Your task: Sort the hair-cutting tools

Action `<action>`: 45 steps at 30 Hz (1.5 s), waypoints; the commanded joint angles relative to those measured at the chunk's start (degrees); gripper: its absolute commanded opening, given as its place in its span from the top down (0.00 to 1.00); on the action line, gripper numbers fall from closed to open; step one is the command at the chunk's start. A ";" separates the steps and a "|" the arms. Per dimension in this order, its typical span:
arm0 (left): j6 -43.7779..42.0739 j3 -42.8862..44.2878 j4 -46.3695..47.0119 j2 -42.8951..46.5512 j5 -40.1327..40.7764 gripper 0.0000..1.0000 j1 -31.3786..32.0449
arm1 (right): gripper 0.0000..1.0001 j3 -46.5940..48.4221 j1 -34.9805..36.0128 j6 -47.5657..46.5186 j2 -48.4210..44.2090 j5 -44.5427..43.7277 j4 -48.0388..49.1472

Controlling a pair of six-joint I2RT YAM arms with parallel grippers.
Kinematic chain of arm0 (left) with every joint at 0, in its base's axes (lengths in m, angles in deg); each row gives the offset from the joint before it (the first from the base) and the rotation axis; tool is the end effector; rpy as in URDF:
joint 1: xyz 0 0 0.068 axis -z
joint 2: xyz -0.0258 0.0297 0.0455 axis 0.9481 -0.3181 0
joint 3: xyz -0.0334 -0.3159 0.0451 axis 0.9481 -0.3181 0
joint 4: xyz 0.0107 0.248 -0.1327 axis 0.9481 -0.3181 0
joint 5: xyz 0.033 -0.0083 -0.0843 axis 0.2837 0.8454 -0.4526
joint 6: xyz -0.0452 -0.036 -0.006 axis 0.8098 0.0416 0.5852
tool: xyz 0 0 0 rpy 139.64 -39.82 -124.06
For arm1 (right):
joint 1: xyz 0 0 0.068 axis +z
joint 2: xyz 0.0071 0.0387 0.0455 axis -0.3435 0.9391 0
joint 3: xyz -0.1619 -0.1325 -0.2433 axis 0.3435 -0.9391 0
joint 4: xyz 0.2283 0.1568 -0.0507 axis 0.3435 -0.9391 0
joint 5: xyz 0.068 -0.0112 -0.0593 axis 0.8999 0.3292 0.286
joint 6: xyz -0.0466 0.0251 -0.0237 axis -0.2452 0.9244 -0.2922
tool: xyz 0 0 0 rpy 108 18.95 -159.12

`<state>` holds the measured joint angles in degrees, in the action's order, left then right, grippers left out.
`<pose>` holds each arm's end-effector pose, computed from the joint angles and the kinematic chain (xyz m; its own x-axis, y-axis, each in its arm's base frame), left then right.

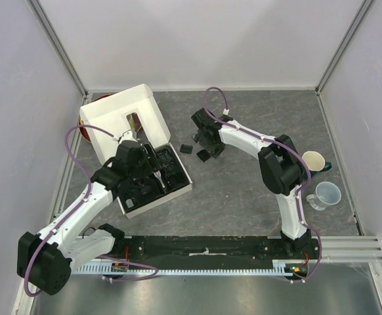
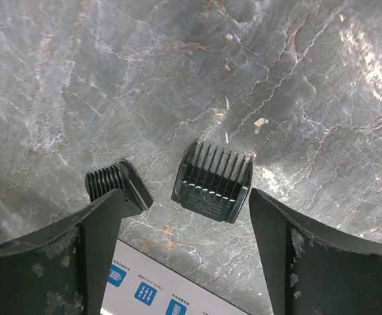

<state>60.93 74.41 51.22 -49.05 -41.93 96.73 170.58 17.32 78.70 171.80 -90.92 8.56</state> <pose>0.1929 -0.0856 0.2849 -0.6601 -0.4325 -0.6142 -0.1476 0.8764 -0.4585 0.4005 0.2896 0.2225 -0.6313 0.6757 -0.3807 0.5928 0.7369 0.3249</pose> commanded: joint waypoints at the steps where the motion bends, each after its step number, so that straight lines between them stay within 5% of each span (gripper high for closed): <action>1: -2.80 1.57 0.52 0.98 -0.02 0.21 -0.75 | 0.16 2.52 -0.32 4.79 3.21 2.68 -2.51; 18: -2.53 0.95 -0.27 0.54 -0.28 0.21 -2.60 | 0.34 6.12 -1.20 5.76 8.58 6.99 -7.79; 33: -3.06 0.69 1.57 1.24 -3.97 0.21 -2.78 | 0.49 6.74 -1.55 4.44 4.46 6.81 -7.44; 45: -2.89 -7.83 26.42 2.48 -24.62 0.22 -2.69 | 0.55 0.59 -1.55 2.59 -9.07 9.27 -2.17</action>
<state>58.97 69.56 63.63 -46.74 -57.17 94.28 172.85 15.98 82.02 169.98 -83.91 3.23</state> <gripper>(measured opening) 0.785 0.537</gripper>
